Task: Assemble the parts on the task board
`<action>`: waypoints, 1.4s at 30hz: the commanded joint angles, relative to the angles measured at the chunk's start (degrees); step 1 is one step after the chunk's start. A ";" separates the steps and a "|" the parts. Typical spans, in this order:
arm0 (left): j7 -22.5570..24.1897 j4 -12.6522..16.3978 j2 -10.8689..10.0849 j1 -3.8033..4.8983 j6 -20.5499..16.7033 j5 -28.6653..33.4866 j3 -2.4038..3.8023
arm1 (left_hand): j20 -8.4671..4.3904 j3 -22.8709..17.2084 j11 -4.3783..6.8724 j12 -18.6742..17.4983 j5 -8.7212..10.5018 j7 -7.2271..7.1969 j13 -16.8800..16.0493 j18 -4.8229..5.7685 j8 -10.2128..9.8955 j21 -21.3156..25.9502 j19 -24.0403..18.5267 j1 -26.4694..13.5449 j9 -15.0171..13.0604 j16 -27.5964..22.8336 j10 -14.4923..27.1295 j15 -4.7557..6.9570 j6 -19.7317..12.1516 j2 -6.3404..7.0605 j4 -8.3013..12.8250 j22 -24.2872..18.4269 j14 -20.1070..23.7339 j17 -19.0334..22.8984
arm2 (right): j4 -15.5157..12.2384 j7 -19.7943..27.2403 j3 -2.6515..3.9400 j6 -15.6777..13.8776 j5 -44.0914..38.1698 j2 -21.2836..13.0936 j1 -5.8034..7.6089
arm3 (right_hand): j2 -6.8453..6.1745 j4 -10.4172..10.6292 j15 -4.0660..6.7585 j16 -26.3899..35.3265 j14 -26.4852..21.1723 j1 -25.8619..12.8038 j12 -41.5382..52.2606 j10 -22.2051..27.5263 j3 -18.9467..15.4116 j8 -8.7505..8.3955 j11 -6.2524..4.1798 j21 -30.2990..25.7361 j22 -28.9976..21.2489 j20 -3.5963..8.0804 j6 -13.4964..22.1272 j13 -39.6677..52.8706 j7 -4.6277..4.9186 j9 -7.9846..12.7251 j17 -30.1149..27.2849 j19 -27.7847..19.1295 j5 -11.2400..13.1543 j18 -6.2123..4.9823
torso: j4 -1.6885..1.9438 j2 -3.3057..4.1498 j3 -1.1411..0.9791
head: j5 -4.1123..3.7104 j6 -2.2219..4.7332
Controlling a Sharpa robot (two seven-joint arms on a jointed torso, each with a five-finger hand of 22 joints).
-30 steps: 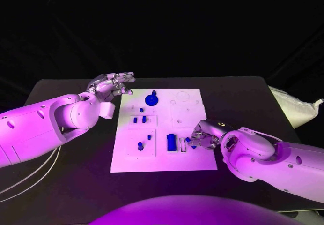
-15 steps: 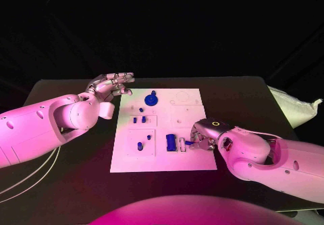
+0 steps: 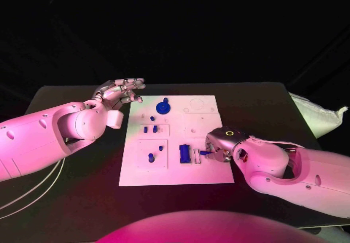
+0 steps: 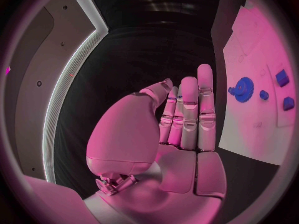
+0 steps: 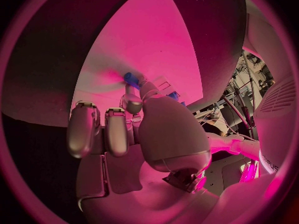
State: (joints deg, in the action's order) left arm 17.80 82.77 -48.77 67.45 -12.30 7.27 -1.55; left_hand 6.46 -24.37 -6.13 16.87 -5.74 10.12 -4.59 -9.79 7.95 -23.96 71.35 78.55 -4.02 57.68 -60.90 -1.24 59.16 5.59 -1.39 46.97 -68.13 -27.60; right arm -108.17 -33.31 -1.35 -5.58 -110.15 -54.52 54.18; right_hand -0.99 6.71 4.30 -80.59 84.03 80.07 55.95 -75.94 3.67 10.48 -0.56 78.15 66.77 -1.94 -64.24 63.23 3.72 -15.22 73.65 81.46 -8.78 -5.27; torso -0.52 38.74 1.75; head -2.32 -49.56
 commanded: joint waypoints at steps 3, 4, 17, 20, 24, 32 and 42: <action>0.20 0.05 0.14 0.00 1.12 -0.27 0.03 | 0.14 0.10 0.01 0.10 0.16 0.14 0.03 -0.57 0.29 0.19 0.43 0.25 0.07 0.22 0.56 0.11 -0.45 -0.18 0.40 -0.09 0.41 0.05 | 0.69 -1.12 -0.57 4.33 -1.85 -0.03 -0.60 | 1.93 -0.30 0.44 -0.53 3.27 1.13 1.39 -1.33 2.91 0.28 -0.42 0.62 0.82 0.32 -0.58 1.10 -0.20 -0.34 0.73 0.56 -1.17 0.95 | -0.02 0.01 0.00 | -0.07 -0.01; 0.20 0.05 0.15 0.00 1.13 -0.31 0.03 | 0.14 0.10 0.01 0.10 0.16 0.14 0.03 -0.57 0.29 0.19 0.43 0.25 0.07 0.22 0.56 0.11 -0.45 -0.18 0.40 -0.09 0.41 0.05 | 0.64 -1.15 -0.57 3.67 -1.56 -0.07 -0.60 | 2.05 -0.21 0.46 -0.62 3.31 0.92 1.63 -1.50 3.36 0.28 -0.44 0.70 0.98 0.35 -0.62 1.31 -0.23 -0.36 0.88 0.63 -1.30 0.98 | -0.03 0.01 0.00 | -0.08 -0.01; 0.32 0.07 0.11 0.00 1.08 -0.45 0.03 | 0.14 0.10 0.01 0.10 0.16 0.14 0.03 -0.57 0.29 0.19 0.43 0.25 0.07 0.22 0.56 0.11 -0.45 -0.18 0.40 -0.09 0.41 0.05 | -1.17 -1.52 -0.40 -10.01 15.06 -2.53 0.12 | 1.22 1.52 0.49 -0.81 3.39 -3.30 1.69 -2.00 10.32 0.13 -0.41 0.83 1.20 0.45 -0.52 1.82 -0.20 -0.79 1.39 0.76 -1.89 1.01 | -0.04 0.02 0.00 | 0.07 0.21; 0.51 0.16 0.11 -0.01 1.09 -0.75 0.03 | 0.14 0.08 0.02 0.16 0.14 0.13 0.04 -0.57 0.32 0.23 0.41 0.28 0.07 0.22 0.58 0.11 -0.44 -0.26 0.44 -0.10 0.45 0.08 | -1.42 -1.41 -0.33 -12.72 20.50 -2.76 0.36 | 0.68 2.33 0.48 -0.85 3.42 -4.96 1.82 -2.18 11.79 0.14 -0.41 0.75 1.05 0.45 -0.59 2.04 -0.19 -0.93 1.52 0.70 -1.91 0.98 | -0.03 0.03 0.00 | -0.09 0.32; 0.55 0.26 0.16 -0.02 1.19 -0.95 0.03 | 0.14 0.08 0.02 0.16 0.14 0.13 0.04 -0.57 0.32 0.23 0.41 0.28 0.07 0.22 0.58 0.11 -0.44 -0.26 0.44 -0.10 0.45 0.08 | -1.53 -1.27 -0.29 -14.38 25.65 -2.66 0.49 | 0.29 3.62 0.48 -0.95 3.47 -7.31 2.23 -2.51 12.52 0.18 -0.38 0.77 1.08 0.45 -0.76 2.42 -0.18 -1.05 1.71 0.76 -1.71 0.97 | 0.07 0.01 -0.02 | -0.12 0.38; 0.96 0.45 0.14 -0.03 1.12 -1.00 0.03 | 0.14 0.03 0.03 0.23 0.12 0.12 0.04 -0.57 0.37 0.26 0.40 0.33 0.07 0.22 0.58 0.12 -0.43 -0.38 0.50 -0.12 0.49 0.11 | -1.28 -0.90 -0.27 -15.39 31.22 -1.40 0.51 | -0.76 3.96 0.60 -1.28 3.60 -9.07 3.77 -3.30 13.88 0.43 -0.53 1.15 1.79 0.55 -1.23 3.74 -0.38 -1.35 2.27 1.08 -2.90 1.09 | -0.03 0.00 0.00 | -0.21 0.44; 1.21 0.63 0.13 -0.06 1.20 -0.96 0.03 | 0.09 -0.17 0.07 0.39 0.07 0.09 0.06 -0.59 0.47 0.32 0.39 0.66 0.06 0.24 0.62 0.17 -0.41 -0.65 0.81 -0.14 0.57 0.18 | -0.67 -0.83 -0.28 -14.02 32.90 0.30 0.14 | -1.43 4.64 0.77 -1.74 3.76 -11.92 5.96 -4.54 14.10 0.92 -0.76 1.60 2.56 0.69 -2.11 5.57 -0.66 -1.84 3.00 1.46 -6.37 1.23 | -0.01 0.01 0.01 | -0.07 0.29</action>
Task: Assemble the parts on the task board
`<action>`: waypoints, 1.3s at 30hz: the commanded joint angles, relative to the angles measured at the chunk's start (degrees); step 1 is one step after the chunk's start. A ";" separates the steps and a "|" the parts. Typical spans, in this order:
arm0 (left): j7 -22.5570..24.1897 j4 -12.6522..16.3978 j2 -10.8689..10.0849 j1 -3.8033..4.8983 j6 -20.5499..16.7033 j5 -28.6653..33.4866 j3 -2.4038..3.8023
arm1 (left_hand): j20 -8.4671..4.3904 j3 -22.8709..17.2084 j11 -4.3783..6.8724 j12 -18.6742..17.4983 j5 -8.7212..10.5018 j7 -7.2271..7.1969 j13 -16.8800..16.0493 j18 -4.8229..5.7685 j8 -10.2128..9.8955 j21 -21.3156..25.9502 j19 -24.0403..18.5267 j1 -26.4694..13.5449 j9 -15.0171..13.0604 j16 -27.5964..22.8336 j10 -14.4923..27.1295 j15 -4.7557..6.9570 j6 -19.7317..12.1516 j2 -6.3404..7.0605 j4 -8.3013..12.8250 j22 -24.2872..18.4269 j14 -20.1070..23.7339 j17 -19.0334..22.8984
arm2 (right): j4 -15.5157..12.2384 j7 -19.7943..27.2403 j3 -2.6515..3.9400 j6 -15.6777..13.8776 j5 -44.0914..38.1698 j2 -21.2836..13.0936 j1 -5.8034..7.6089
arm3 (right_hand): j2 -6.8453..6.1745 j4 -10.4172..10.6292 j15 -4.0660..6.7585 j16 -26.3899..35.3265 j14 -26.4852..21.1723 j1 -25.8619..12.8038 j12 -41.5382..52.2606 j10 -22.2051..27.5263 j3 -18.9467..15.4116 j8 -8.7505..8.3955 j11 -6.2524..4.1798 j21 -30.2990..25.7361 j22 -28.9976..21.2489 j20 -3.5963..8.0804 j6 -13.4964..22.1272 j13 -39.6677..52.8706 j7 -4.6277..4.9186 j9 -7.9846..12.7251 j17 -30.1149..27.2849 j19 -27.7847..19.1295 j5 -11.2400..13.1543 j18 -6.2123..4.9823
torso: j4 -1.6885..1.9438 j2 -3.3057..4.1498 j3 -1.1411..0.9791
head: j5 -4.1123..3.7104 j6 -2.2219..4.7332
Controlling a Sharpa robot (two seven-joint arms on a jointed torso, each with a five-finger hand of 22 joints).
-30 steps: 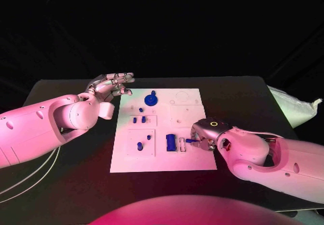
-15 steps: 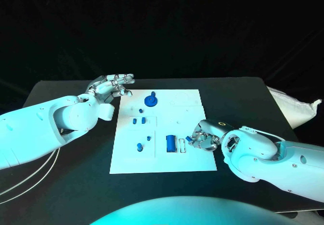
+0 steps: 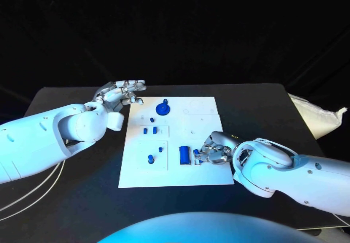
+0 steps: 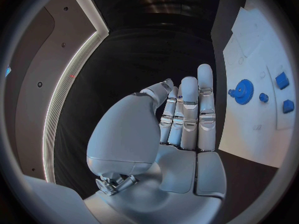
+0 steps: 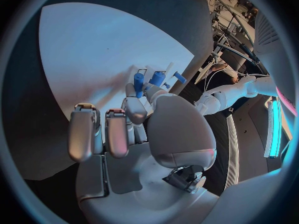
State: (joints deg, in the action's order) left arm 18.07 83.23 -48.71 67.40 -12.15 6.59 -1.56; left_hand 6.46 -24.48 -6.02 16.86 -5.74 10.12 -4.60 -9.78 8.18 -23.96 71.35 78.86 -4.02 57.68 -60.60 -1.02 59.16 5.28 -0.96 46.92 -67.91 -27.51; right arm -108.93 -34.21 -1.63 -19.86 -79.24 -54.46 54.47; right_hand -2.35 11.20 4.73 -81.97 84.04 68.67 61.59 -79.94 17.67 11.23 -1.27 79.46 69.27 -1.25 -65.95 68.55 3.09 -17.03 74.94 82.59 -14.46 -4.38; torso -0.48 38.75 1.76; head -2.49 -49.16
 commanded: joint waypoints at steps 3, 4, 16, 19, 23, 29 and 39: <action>0.96 0.18 0.05 -0.01 1.08 -0.29 0.03 | 0.09 -0.10 -0.04 0.42 0.06 0.10 0.07 -0.60 0.25 0.32 0.39 0.41 0.06 0.25 0.34 -0.05 -0.42 -0.37 0.44 -0.08 0.36 0.11 | 0.23 0.01 -0.01 0.78 2.07 0.40 -0.20 | -0.12 0.15 0.38 -0.36 3.75 -0.76 0.50 -0.63 0.06 0.22 -0.07 0.31 0.09 0.03 -0.46 0.42 -0.07 -0.11 1.73 0.34 -1.23 0.34 | -0.04 0.03 0.01 | 0.13 -0.13; 0.96 0.20 0.04 -0.01 1.09 -0.29 0.03 | 0.09 -0.10 -0.04 0.42 0.06 0.10 0.07 -0.60 0.25 0.32 0.39 0.41 0.06 0.25 0.34 -0.05 -0.42 -0.37 0.44 -0.08 0.36 0.11 | 0.30 -0.02 -0.01 0.96 2.06 0.44 -0.20 | -0.12 0.18 0.38 -0.39 3.76 -0.87 0.64 -0.69 0.03 0.25 -0.08 0.33 0.11 0.04 -0.50 0.53 -0.08 -0.13 1.78 0.35 -1.38 0.34 | -0.04 0.03 0.01 | 0.13 -0.13; 1.07 0.28 0.01 -0.01 1.18 -0.31 0.03 | 0.04 -0.29 -0.03 0.53 0.03 0.10 0.10 -0.61 0.32 0.34 0.39 0.68 0.07 0.26 0.40 -0.02 -0.43 -0.52 0.74 -0.07 0.42 0.17 | 0.61 -0.25 -0.01 1.28 0.18 0.52 -0.23 | -0.11 0.29 0.49 -0.83 3.88 -1.61 1.92 -1.32 -0.18 0.55 -0.23 0.60 0.65 0.12 -0.98 1.57 -0.27 -0.38 2.53 0.55 -2.11 0.44 | -0.04 0.04 -0.04 | 0.18 -0.28; 1.04 0.26 0.01 -0.02 1.19 -0.31 0.03 | 0.04 -0.29 -0.03 0.53 0.03 0.10 0.10 -0.61 0.32 0.34 0.39 0.68 0.07 0.26 0.40 -0.02 -0.43 -0.52 0.74 -0.07 0.42 0.17 | 0.55 -0.22 -0.01 1.09 -0.23 0.61 -0.23 | -0.19 0.44 0.52 -0.85 3.88 -2.04 2.03 -1.41 -0.37 0.62 -0.26 0.64 0.71 0.15 -1.07 1.68 -0.29 -0.45 2.56 0.58 -2.08 0.45 | -0.06 0.02 -0.04 | 0.21 -0.26; 0.91 0.22 0.02 -0.02 1.26 -0.31 0.03 | 0.04 -0.29 -0.03 0.53 0.03 0.10 0.10 -0.61 0.32 0.34 0.39 0.68 0.07 0.26 0.40 -0.02 -0.43 -0.52 0.74 -0.07 0.42 0.17 | 0.41 -0.06 -0.01 0.78 -0.60 0.80 -0.23 | -1.47 1.79 0.46 -0.90 3.87 -4.73 2.11 -1.51 -2.40 0.72 -0.18 0.68 0.80 0.15 -1.24 1.89 -0.22 -0.61 2.66 0.61 -2.69 0.48 | -0.03 0.04 -0.03 | 0.24 -0.25; 0.76 0.09 0.02 -0.02 1.29 -0.31 0.03 | 0.04 -0.29 -0.03 0.53 0.03 0.10 0.10 -0.61 0.32 0.34 0.39 0.68 0.07 0.26 0.40 -0.02 -0.43 -0.52 0.74 -0.07 0.42 0.17 | 0.23 0.25 -0.01 0.17 -1.14 0.84 -0.23 | -2.96 4.75 0.53 -0.95 3.85 -9.07 2.10 -1.58 -7.86 0.77 -0.27 0.73 0.94 0.18 -1.38 2.19 -0.36 -0.82 2.78 0.64 -5.54 0.49 | -0.07 0.00 -0.02 | 0.26 -0.34; 0.58 0.05 -0.02 -0.02 1.32 -0.31 0.03 | 0.04 -0.29 -0.03 0.53 0.03 0.10 0.10 -0.61 0.32 0.34 0.39 0.68 0.07 0.26 0.40 -0.02 -0.43 -0.52 0.74 -0.07 0.42 0.17 | 0.05 0.53 -0.01 -0.72 -3.32 -0.41 -0.23 | -2.60 4.94 0.59 -0.92 3.84 -9.55 1.98 -1.57 -11.68 0.74 -0.32 0.74 1.03 0.26 -1.31 2.42 -0.44 -1.02 2.80 0.63 -3.13 0.50 | -0.10 -0.04 -0.06 | 0.14 -0.29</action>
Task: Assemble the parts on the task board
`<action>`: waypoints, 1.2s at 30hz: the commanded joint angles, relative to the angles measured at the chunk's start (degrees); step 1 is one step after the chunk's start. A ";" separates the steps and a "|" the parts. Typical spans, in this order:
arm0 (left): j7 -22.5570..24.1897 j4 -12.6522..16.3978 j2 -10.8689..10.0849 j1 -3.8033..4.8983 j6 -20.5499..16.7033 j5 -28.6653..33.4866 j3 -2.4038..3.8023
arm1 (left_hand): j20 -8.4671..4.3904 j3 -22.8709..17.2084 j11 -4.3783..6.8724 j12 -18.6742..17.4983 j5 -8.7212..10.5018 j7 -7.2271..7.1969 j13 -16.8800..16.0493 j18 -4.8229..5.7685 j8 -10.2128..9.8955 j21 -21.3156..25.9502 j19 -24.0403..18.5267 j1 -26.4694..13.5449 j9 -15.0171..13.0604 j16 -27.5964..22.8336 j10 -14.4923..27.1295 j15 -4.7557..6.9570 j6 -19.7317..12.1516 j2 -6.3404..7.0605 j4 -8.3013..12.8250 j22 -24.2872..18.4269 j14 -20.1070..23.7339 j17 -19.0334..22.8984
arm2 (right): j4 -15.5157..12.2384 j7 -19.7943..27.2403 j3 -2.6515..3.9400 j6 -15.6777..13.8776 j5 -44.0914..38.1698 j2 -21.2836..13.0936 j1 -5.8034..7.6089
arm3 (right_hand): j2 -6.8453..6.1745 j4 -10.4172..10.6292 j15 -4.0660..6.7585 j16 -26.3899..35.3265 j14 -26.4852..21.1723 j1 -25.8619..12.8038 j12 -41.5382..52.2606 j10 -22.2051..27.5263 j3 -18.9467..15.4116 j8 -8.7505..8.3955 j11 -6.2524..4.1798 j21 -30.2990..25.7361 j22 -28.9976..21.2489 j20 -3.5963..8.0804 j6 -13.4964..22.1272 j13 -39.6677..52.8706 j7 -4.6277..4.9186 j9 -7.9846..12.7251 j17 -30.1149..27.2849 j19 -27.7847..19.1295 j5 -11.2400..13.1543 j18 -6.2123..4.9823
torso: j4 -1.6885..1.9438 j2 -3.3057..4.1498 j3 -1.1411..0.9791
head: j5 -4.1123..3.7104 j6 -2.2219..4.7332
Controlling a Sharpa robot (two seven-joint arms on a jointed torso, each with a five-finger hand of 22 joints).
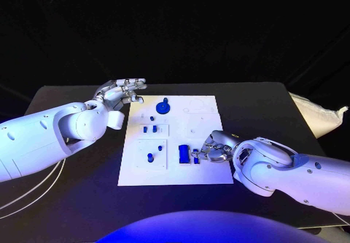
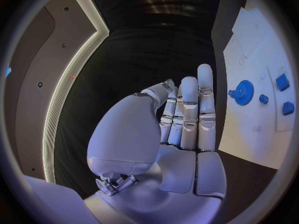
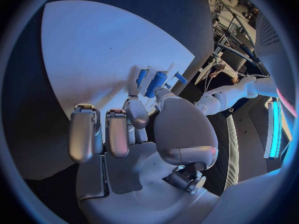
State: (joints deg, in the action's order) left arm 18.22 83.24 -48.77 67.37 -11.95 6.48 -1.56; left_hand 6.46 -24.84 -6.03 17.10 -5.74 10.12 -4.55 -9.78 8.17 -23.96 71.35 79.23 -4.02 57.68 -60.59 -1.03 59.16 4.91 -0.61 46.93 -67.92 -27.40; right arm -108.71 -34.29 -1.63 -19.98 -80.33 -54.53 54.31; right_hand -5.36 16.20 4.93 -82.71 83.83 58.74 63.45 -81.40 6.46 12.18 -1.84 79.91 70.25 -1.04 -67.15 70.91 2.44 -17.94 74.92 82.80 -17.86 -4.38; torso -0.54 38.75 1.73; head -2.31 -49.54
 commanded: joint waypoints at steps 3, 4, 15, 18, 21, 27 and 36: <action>0.44 0.02 0.04 0.00 1.10 -0.21 0.04 | 0.04 0.07 -0.02 0.29 0.03 0.10 0.05 -0.61 0.32 0.34 0.39 0.31 0.07 0.26 0.40 0.00 -0.43 -0.15 0.38 -0.08 0.43 0.05 | -0.37 1.21 0.00 -1.11 -2.56 -0.97 -0.06 | 0.92 -0.50 0.39 -0.14 4.03 1.71 0.01 -0.06 -0.98 -0.23 0.26 0.30 0.12 0.06 -0.03 0.10 0.23 -0.16 2.77 0.43 0.13 0.51 | -0.04 -0.02 -0.03 | -0.06 0.16; 0.44 0.00 0.04 0.00 1.11 -0.21 0.04 | 0.04 0.07 -0.02 0.29 0.03 0.10 0.05 -0.61 0.32 0.34 0.39 0.31 0.07 0.26 0.40 0.00 -0.43 -0.15 0.38 -0.08 0.43 0.05 | -0.45 1.70 0.00 -1.47 -2.58 -1.21 -0.05 | 1.17 -0.74 0.38 -0.11 4.02 2.36 -0.10 0.00 -1.12 -0.25 0.27 0.26 0.07 0.06 0.02 0.06 0.25 -0.18 2.72 0.40 0.02 0.50 | -0.05 -0.03 -0.03 | -0.07 0.18; 0.95 -1.06 0.79 -0.43 0.42 -0.21 0.03 | 0.21 0.66 -0.21 0.48 0.16 0.22 0.20 -0.47 0.42 0.87 -0.33 -0.85 0.12 -0.11 0.87 -0.34 -0.67 0.20 0.12 -0.26 1.39 0.40 | 2.60 24.79 0.08 -6.34 24.45 -3.17 4.07 | 3.20 -6.92 -1.83 10.19 0.27 14.81 -25.26 12.31 -0.92 -4.56 2.97 -9.29 -15.29 -1.43 7.59 -16.70 3.82 1.32 -11.14 -6.56 0.58 -2.30 | -0.04 -1.05 0.24 | -0.68 1.49; 1.28 -1.85 1.54 -0.92 -0.07 -0.06 0.03 | 0.63 1.64 -0.49 0.48 0.17 0.46 0.45 -0.38 0.45 2.90 -2.98 -1.96 0.17 -2.52 1.67 -0.90 -1.15 0.59 -0.24 -1.29 4.57 1.80 | 6.18 34.10 0.08 -5.73 36.81 -2.58 6.19 | 3.34 -8.63 -2.33 19.11 -2.67 17.63 -31.52 15.63 -0.20 -5.38 3.68 -18.31 -27.99 -2.20 9.18 -21.70 4.30 1.60 -21.42 -12.05 1.74 -4.43 | -0.08 -2.13 0.43 | -0.92 2.89; 1.62 -2.67 2.27 -1.24 -0.60 0.05 0.03 | 1.30 2.33 -1.07 0.20 0.11 0.88 0.71 -0.14 0.33 6.24 -7.26 -2.47 0.23 -7.35 2.35 -1.74 -1.76 0.66 -0.54 -3.17 8.94 4.36 | 9.66 39.61 0.08 -4.26 44.23 -1.50 7.47 | 3.55 -9.37 -3.37 34.56 -8.33 19.01 -36.82 18.39 0.67 -6.30 4.82 -29.19 -40.44 -3.08 10.93 -26.80 5.55 1.98 -36.92 -17.74 3.00 -6.13 | -0.18 -2.91 0.62 | -1.02 3.73; 3.41 -5.45 4.43 -2.50 -2.09 0.58 0.05 | 5.29 3.40 -2.78 -2.41 0.12 0.86 1.00 1.42 -0.96 19.25 -22.77 -2.49 0.25 -27.42 3.36 -6.10 -4.78 0.65 -0.82 -12.19 18.36 14.31 | 20.91 49.79 0.13 1.12 58.80 3.23 9.62 | 3.51 -11.21 -6.50 52.18 -15.65 21.34 -49.38 22.62 4.11 -7.22 8.42 -43.22 -49.14 -6.29 12.73 -41.52 8.25 3.47 -46.89 -22.49 6.56 -6.02 | -0.68 -4.27 0.27 | -0.39 6.88; 5.88 -11.89 8.21 -3.07 -1.65 2.39 0.15 | 8.37 4.65 -3.19 -9.23 0.00 0.91 1.05 -0.84 -2.36 20.31 -23.73 -1.31 0.28 -43.09 1.22 -7.13 -3.34 -0.78 -0.07 -22.08 13.31 21.63 | 36.63 57.20 0.46 5.94 68.95 10.99 10.71 | 2.89 -14.78 -10.76 73.68 -21.35 20.14 -57.68 21.56 7.45 -8.50 10.21 -62.12 -61.54 -10.80 12.83 -59.08 8.58 8.09 -62.59 -25.37 6.61 -6.06 | -1.23 -6.18 -0.23 | 0.47 8.91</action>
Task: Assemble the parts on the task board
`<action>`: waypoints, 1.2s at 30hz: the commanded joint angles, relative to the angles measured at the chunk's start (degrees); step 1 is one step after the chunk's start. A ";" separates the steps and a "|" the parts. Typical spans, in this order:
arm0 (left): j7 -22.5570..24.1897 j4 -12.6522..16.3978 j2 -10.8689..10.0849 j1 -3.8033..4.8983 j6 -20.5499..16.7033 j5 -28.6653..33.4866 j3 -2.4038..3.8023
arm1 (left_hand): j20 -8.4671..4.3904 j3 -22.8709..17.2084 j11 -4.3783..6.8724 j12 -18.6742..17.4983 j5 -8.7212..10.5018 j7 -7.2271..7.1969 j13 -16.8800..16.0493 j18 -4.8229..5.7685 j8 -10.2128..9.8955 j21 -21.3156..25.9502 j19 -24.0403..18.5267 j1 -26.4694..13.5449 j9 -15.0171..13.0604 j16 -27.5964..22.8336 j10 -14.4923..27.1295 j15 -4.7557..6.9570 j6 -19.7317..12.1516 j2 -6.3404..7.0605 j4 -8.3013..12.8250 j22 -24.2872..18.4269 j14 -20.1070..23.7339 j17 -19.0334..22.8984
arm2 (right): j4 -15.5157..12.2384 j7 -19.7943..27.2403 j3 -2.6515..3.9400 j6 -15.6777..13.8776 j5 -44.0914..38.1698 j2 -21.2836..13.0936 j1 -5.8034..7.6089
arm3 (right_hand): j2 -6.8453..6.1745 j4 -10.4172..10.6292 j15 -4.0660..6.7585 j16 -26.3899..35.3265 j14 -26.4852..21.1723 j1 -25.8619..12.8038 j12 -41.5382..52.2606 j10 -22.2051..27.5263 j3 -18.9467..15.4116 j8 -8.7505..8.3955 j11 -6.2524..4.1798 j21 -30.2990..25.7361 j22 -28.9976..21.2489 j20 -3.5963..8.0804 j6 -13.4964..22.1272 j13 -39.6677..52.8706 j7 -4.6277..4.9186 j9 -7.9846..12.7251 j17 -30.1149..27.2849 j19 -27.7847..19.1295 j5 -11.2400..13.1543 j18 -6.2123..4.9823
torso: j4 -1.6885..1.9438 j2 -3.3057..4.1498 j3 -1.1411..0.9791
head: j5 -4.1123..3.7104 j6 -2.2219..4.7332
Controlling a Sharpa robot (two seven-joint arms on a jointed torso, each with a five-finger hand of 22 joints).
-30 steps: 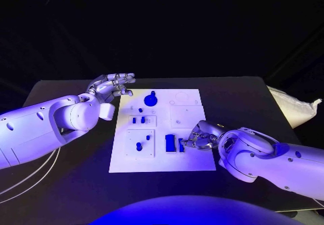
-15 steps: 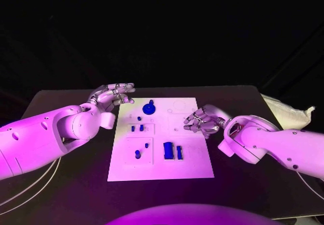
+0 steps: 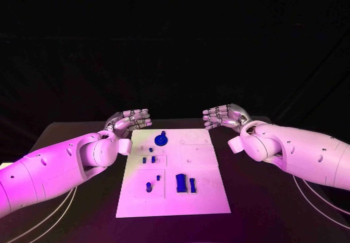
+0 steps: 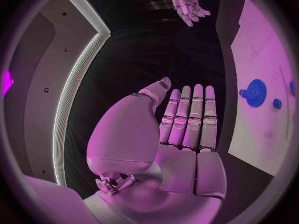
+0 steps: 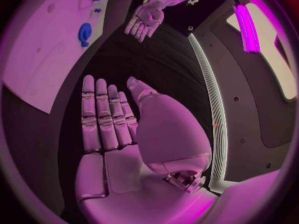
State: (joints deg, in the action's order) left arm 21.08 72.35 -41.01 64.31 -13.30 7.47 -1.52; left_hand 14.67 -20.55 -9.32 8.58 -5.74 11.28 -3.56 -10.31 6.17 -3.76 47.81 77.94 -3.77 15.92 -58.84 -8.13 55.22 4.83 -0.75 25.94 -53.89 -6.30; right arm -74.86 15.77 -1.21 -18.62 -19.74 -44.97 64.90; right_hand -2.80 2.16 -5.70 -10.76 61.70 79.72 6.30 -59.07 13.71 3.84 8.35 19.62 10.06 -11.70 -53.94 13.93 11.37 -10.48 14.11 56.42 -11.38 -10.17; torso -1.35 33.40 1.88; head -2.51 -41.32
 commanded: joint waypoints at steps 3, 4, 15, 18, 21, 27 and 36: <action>0.15 0.31 -0.06 -0.07 -0.54 -0.13 0.03 | -4.99 7.35 3.27 -3.36 5.74 -4.04 3.56 3.09 -6.17 3.76 -16.73 -27.06 3.77 -6.23 20.16 2.81 -18.89 -4.83 0.75 -9.61 18.35 6.30 | -0.32 0.30 0.03 -0.54 0.42 0.01 -0.10 | 2.80 -2.16 5.70 4.66 -21.05 -28.12 -6.30 20.11 -4.59 -3.84 -2.88 -7.81 -4.21 3.95 18.55 -5.96 -4.08 3.97 -5.85 -19.05 4.01 3.05 | 0.05 -0.09 -0.07 | 0.10 0.27; 0.27 0.54 -0.11 -0.13 -0.95 -0.23 0.05 | -5.34 7.85 3.50 -3.55 5.74 -4.26 3.56 3.09 -6.17 3.76 -17.90 -28.98 3.77 -6.62 21.61 3.00 -20.23 -4.83 0.75 -10.23 19.68 6.30 | -0.57 0.53 0.05 -0.96 0.74 0.01 -0.18 | 2.80 -2.16 5.70 4.91 -22.57 -30.07 -6.30 21.58 -4.87 -3.84 -3.09 -8.28 -4.44 4.24 19.89 -6.28 -4.37 4.24 -6.19 -20.46 4.28 3.06 | 0.09 -0.15 -0.13 | 0.17 0.48; 3.95 7.98 -1.67 -1.88 -13.97 -3.39 0.69 | -8.67 12.35 9.32 -8.58 5.74 -6.79 3.56 5.33 -6.17 3.76 -28.55 -46.42 3.77 -9.90 34.85 8.13 -32.69 -4.83 0.75 -15.83 31.86 6.30 | -8.24 7.66 0.66 -13.92 10.78 0.15 -2.59 | 2.80 -2.16 5.70 10.76 -36.71 -48.00 -6.30 35.13 -8.12 -3.84 -8.35 -12.38 -10.06 6.95 32.19 -9.06 -6.91 10.48 -9.06 -33.47 6.84 5.25 | 1.12 -1.84 -1.57 | 2.09 5.77; 5.45 11.02 -2.30 -2.60 -19.29 -4.68 0.95 | -9.36 13.31 9.32 -8.58 5.74 -11.28 3.56 5.68 -6.17 3.76 -30.78 -50.07 3.77 -10.64 37.64 8.13 -35.31 -4.83 0.75 -17.00 34.43 6.30 | -10.84 10.07 0.87 -18.31 14.18 0.20 -3.41 | 2.80 -2.16 5.70 10.76 -39.50 -51.54 -6.30 37.79 -8.70 -3.84 -8.35 -13.19 -10.06 7.47 34.64 -9.61 -11.37 10.48 -9.62 -36.03 7.36 5.65 | 1.29 -2.11 -1.80 | 2.39 6.62; 6.88 13.90 -2.91 -3.28 -24.33 -5.90 1.20 | -10.07 14.26 9.32 -8.58 5.74 -11.28 3.56 5.94 -6.17 3.76 -33.01 -53.73 3.77 -11.28 40.42 8.13 -37.93 -4.83 0.75 -18.18 36.98 6.30 | -13.11 12.18 1.05 -22.14 17.15 0.24 -4.12 | 2.80 -2.16 5.70 10.76 -42.44 -55.26 -6.30 40.61 -9.34 -3.84 -8.35 -14.04 -10.06 11.70 37.18 -13.93 -11.37 10.48 -14.11 -38.71 11.38 5.88 | 1.35 -2.22 -1.88 | 2.51 6.94; 8.43 17.05 -3.56 -4.02 -29.83 -7.23 1.47 | -14.67 15.66 9.32 -8.58 5.74 -11.28 3.56 10.31 -6.17 3.76 -36.26 -59.14 3.77 -15.92 44.54 8.13 -41.79 -4.83 0.75 -19.91 40.77 6.30 | -15.05 13.98 1.21 -25.42 19.68 0.27 -4.73 | 2.80 -2.16 5.70 10.76 -46.82 -60.80 -6.30 44.83 -13.71 -3.84 -8.35 -15.30 -10.06 11.70 40.97 -13.93 -11.37 10.48 -14.11 -42.73 11.38 10.17 | 1.35 -2.22 -1.88 | 2.51 6.94; 8.71 17.61 -3.68 -4.15 -30.82 -7.47 1.52 | -14.67 20.55 9.32 -8.58 5.74 -11.28 3.56 10.31 -6.17 3.76 -39.89 -65.09 3.77 -15.92 49.06 8.13 -46.08 -4.83 0.75 -21.82 44.92 6.30 | -15.09 14.02 1.21 -25.50 19.74 0.28 -4.74 | 2.80 -2.16 5.70 10.76 -51.53 -66.79 -6.30 49.35 -13.71 -3.84 -8.35 -19.62 -10.06 11.70 45.11 -13.93 -11.37 10.48 -14.11 -47.10 11.38 10.17 | 1.35 -2.22 -1.88 | 2.51 6.94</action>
State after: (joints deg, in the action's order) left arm 27.91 89.77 -44.73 60.15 -42.03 1.32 -0.06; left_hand 0.71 -3.24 -0.15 0.39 -0.35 0.23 -0.07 -1.27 0.40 -0.21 10.93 17.59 -0.07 0.99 -13.39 -0.07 12.58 0.01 -0.01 5.64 -12.29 -0.07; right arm -89.84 28.02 -0.03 -42.84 -0.93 -44.74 60.20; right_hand 0.01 -0.06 0.01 -0.39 13.96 17.73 0.34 -13.34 0.96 0.20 0.07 1.74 0.15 -0.32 -12.12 0.36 0.28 -0.21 0.43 12.81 -0.51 -1.21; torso -0.01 31.19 0.01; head -0.01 -34.38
